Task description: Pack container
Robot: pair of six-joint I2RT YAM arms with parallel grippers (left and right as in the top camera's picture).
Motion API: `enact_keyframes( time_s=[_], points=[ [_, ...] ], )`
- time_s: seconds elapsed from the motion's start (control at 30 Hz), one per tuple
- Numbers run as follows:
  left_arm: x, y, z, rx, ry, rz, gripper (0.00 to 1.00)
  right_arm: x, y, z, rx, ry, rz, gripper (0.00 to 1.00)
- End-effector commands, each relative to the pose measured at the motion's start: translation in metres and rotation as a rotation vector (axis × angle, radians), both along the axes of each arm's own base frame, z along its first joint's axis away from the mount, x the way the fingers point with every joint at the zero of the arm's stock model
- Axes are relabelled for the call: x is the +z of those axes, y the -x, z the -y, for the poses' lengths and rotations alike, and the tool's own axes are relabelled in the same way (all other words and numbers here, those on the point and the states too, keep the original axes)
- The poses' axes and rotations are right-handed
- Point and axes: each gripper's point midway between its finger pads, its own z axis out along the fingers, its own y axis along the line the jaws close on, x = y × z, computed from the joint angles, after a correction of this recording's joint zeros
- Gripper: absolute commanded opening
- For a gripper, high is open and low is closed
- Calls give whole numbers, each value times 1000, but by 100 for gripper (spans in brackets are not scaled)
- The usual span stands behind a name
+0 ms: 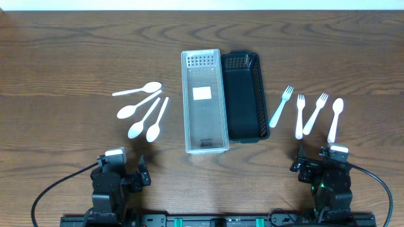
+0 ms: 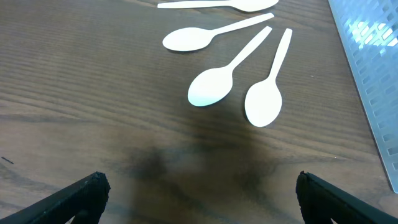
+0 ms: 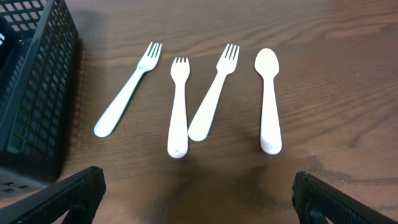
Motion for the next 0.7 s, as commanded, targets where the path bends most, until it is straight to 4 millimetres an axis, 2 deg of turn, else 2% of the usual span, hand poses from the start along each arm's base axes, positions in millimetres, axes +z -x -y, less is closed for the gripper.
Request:
enact_keyframes(
  time_s=[0.0,0.67],
  points=[
    [-1,0,-2,12,2,0,98,-5,0,3,-8,14,-7,99],
    [2,-2,-2,8,-3,13,98,-5,0,2,-7,13,-7,99]
  ],
)
